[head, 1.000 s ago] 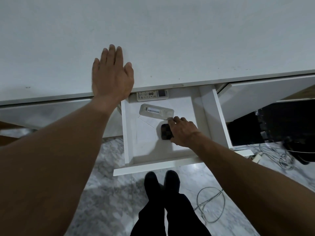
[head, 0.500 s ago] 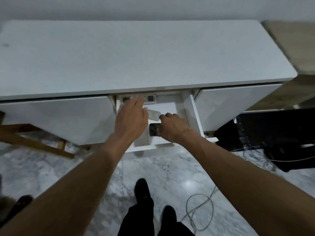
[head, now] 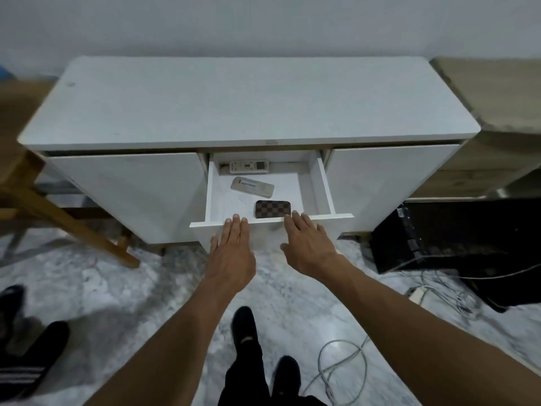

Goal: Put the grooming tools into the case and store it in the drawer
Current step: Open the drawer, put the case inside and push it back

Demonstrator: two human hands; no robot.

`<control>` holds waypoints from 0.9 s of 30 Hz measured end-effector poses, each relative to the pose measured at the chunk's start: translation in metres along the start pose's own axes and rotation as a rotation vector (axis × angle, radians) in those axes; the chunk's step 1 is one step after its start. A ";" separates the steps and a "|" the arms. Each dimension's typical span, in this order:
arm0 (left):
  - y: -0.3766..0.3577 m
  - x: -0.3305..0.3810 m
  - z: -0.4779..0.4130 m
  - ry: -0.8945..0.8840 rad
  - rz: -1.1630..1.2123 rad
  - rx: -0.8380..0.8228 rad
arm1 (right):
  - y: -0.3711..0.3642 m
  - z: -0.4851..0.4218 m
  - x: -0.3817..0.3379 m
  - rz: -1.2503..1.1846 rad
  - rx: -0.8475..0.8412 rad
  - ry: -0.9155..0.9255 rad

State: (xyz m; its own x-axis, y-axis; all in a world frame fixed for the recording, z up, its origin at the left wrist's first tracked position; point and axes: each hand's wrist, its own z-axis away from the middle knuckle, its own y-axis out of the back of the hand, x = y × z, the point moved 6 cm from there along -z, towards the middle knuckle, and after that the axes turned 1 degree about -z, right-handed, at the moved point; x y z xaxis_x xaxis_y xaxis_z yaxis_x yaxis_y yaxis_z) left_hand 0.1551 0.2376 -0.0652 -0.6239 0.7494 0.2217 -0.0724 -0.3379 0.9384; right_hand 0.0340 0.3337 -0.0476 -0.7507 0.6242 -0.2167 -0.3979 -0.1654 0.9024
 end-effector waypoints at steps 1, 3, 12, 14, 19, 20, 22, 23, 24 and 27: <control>-0.001 -0.001 0.001 0.008 -0.003 -0.001 | -0.001 0.002 0.002 -0.007 0.015 -0.016; -0.005 0.000 0.003 0.021 -0.004 -0.010 | -0.005 0.005 0.007 -0.019 0.027 -0.043; -0.005 -0.004 -0.016 0.037 0.017 -0.029 | -0.006 -0.013 0.010 0.014 -0.021 -0.032; 0.000 -0.005 -0.029 0.034 0.019 -0.042 | 0.003 -0.025 0.013 0.039 -0.022 -0.028; 0.013 -0.008 -0.069 0.036 0.026 -0.058 | 0.023 -0.059 0.013 0.022 0.010 -0.038; 0.016 -0.009 -0.077 0.036 0.027 -0.059 | 0.025 -0.066 0.013 0.024 0.025 -0.038; 0.021 -0.013 -0.094 0.023 0.020 -0.053 | 0.031 -0.081 0.013 0.035 0.050 -0.032; 0.024 -0.015 -0.104 0.016 0.018 -0.053 | 0.035 -0.090 0.014 0.039 0.056 -0.029; 0.026 -0.017 -0.113 0.011 0.018 -0.056 | 0.039 -0.100 0.014 0.045 0.060 -0.027; 0.034 -0.020 -0.141 -0.002 0.023 -0.029 | 0.051 -0.125 0.016 0.061 0.055 -0.028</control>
State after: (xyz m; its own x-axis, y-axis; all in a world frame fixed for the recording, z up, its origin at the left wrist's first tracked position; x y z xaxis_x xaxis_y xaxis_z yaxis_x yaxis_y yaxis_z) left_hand 0.0559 0.1308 -0.0754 -0.6244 0.7421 0.2435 -0.0809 -0.3716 0.9249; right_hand -0.0642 0.2396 -0.0515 -0.7576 0.6351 -0.1508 -0.3215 -0.1621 0.9329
